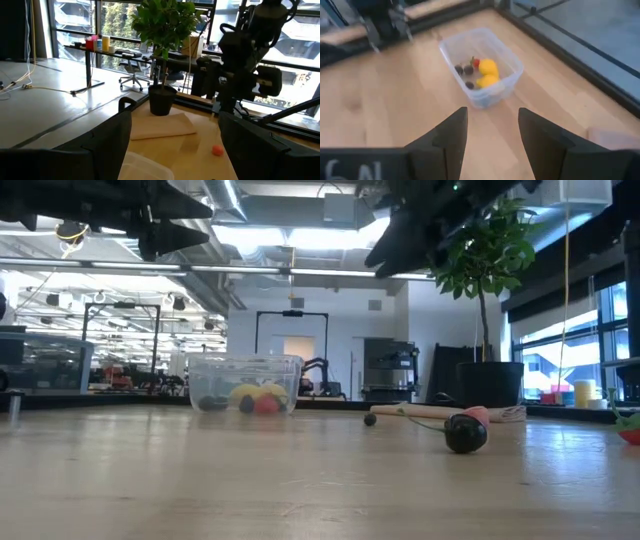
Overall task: Pick and placing Produce into tupperware
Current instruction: Put the blueberry into the transparent bin
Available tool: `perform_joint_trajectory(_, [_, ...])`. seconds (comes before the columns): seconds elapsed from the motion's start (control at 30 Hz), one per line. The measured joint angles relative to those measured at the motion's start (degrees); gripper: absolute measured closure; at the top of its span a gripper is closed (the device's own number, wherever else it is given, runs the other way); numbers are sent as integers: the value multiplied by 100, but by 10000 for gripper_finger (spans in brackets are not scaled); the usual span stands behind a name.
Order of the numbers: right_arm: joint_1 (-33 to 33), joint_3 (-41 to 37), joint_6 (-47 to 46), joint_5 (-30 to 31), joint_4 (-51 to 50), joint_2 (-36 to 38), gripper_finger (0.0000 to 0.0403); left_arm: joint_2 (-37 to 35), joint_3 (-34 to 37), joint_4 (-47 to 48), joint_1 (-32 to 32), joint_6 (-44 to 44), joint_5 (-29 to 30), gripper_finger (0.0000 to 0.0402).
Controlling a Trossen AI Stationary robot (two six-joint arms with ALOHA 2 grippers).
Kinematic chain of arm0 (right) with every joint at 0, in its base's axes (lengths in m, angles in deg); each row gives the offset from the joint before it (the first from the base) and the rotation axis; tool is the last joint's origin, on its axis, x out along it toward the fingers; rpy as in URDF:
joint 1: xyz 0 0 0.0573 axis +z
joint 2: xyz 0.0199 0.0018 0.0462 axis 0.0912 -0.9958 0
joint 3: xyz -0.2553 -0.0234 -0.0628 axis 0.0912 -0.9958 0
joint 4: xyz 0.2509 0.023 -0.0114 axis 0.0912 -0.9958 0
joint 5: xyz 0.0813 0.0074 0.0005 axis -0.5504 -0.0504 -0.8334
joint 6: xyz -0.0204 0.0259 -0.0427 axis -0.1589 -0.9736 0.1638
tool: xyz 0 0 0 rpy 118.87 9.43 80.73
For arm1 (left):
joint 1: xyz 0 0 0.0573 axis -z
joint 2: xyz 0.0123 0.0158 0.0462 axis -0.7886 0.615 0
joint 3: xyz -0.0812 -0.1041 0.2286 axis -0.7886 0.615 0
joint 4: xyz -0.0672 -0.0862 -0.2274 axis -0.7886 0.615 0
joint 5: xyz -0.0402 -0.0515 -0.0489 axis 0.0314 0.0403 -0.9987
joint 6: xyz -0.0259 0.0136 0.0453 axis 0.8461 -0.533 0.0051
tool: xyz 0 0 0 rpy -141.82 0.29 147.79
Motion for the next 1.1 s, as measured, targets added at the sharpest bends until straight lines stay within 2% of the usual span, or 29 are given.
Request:
perform_joint_trajectory(0.2, [0,27,546,13,-50,-335,224,2,0,0,2,145,0,111])
perform_joint_trajectory(0.37, [-12,32,189,-30,-130,-533,224,2,0,2,2,152,0,111])
perform_joint_trajectory(0.43, [-43,32,168,-218,-268,-630,221,2,0,9,2,153,0,111])
perform_joint_trajectory(0.57, [-117,32,2,-744,-244,-859,194,3,0,26,2,154,0,111])
perform_joint_trajectory(0.8, [-160,30,-461,-882,-213,-1313,133,7,0,223,2,194,0,111])
perform_joint_trajectory(1.1, [-120,30,-1242,-1573,-281,-1928,122,7,0,303,2,451,0,111])
